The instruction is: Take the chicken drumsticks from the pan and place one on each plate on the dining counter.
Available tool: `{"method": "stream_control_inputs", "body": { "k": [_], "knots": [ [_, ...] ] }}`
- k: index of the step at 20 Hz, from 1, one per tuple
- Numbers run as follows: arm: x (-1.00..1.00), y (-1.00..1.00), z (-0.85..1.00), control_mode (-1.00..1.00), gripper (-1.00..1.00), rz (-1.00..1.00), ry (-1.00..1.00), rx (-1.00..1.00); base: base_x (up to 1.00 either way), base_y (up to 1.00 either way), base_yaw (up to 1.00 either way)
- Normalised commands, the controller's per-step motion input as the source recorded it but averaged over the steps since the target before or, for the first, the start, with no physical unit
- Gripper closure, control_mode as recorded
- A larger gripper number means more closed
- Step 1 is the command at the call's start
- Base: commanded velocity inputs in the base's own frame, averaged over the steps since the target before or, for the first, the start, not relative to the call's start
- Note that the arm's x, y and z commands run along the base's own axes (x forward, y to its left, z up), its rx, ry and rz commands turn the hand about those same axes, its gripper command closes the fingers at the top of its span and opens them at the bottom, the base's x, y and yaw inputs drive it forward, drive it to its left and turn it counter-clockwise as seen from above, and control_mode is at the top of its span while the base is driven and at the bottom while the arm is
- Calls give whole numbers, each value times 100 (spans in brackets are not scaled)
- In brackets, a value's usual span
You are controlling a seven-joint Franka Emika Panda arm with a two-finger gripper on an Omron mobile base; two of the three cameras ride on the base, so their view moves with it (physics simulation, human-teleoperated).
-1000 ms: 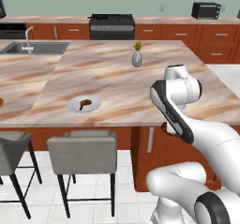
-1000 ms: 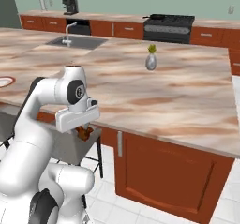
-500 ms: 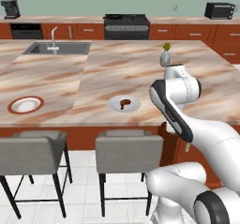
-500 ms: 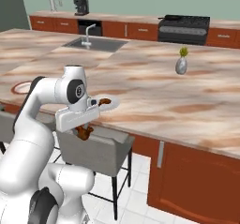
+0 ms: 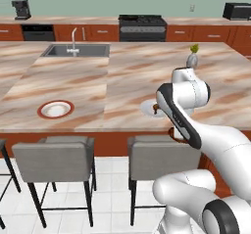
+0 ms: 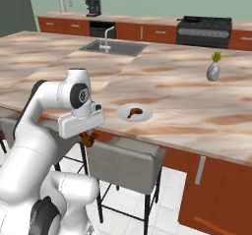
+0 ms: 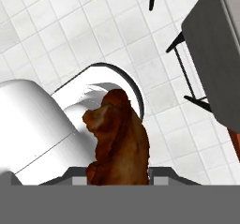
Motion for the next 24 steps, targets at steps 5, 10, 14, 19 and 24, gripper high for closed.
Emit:
{"method": "stream_control_inputs", "body": {
  "k": [5, 10, 14, 19, 24],
  "knots": [
    [0, 0, 0, 100, 100, 0, 0, 0, 12, 50, 0],
    [0, 0, 0, 100, 100, 0, 0, 0, 26, 51, 0],
    [0, 0, 0, 100, 100, 0, 0, 0, 35, 62, -1],
    [0, 0, 0, 100, 100, 0, 0, 0, 41, 53, -3],
    [0, 0, 0, 100, 100, 0, 0, 0, 45, 54, -7]
  ]
}}
